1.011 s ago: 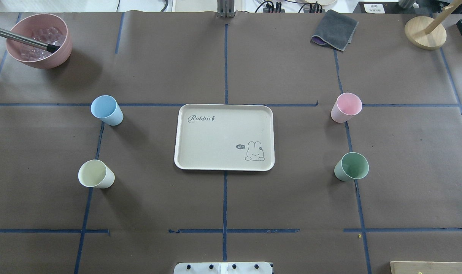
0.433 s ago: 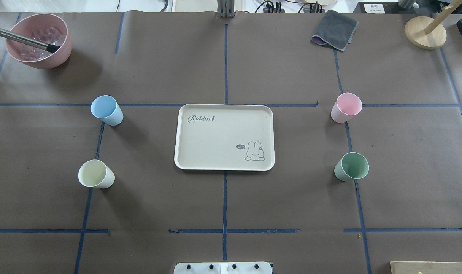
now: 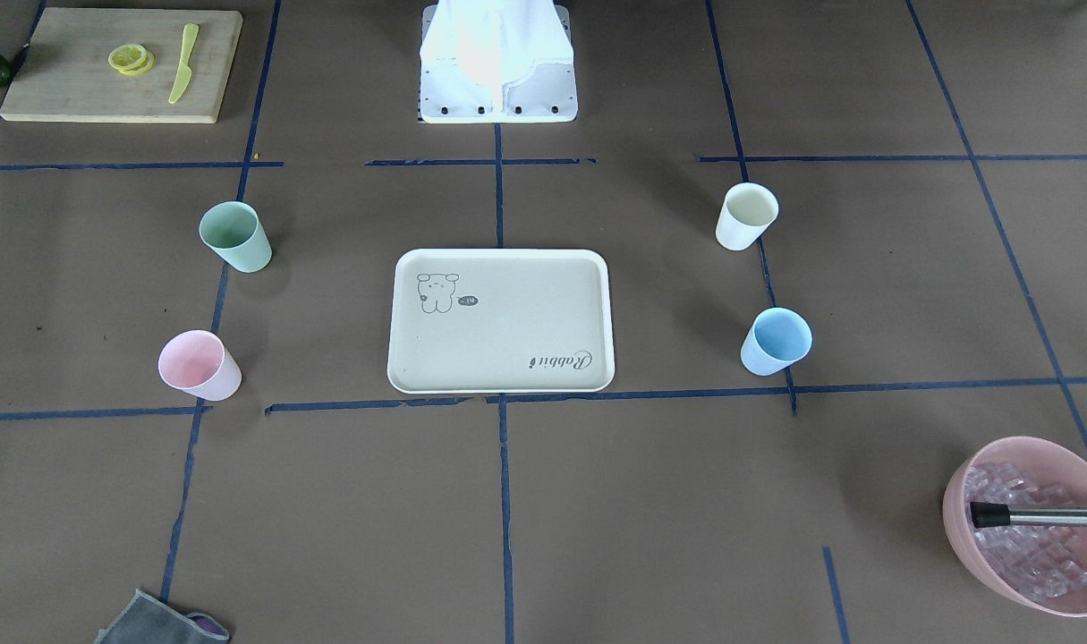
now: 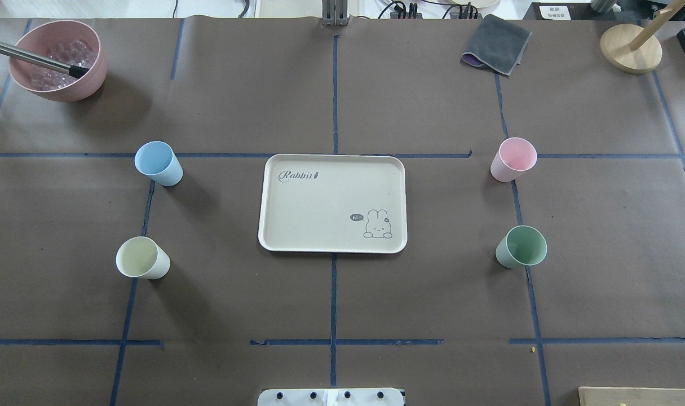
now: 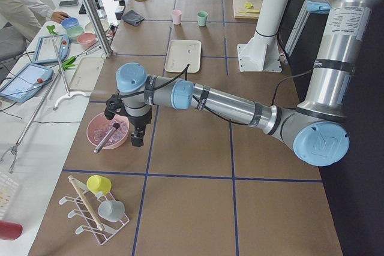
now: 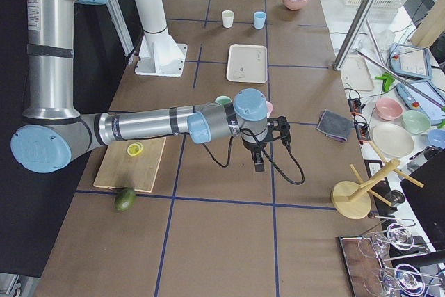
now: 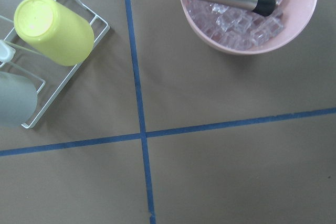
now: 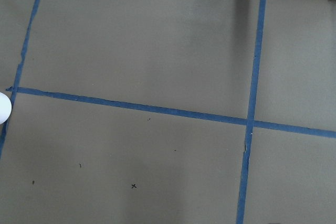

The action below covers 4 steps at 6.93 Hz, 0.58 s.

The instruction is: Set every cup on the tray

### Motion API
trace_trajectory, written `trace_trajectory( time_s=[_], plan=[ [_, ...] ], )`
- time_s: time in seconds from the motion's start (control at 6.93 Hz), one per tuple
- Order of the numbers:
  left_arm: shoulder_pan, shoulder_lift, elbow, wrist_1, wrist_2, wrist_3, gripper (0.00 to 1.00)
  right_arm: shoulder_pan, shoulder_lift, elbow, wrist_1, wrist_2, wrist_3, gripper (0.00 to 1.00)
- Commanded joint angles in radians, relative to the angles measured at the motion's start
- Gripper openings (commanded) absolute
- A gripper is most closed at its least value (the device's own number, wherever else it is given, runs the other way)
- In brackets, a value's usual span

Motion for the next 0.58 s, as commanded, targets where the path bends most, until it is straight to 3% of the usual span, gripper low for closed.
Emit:
trace_trajectory(
  time_s=[0.0,0.43],
  plan=[
    [0.072,-0.01,-0.021,-0.075,0.0,-0.231,1.0,-0.062,0.044,-0.002,0.001,-0.015,0.098,1.0],
    [0.189,-0.096,0.003,-0.11,0.005,-0.48,1.0,-0.122,0.078,-0.003,-0.008,-0.068,0.116,1.0]
  ],
)
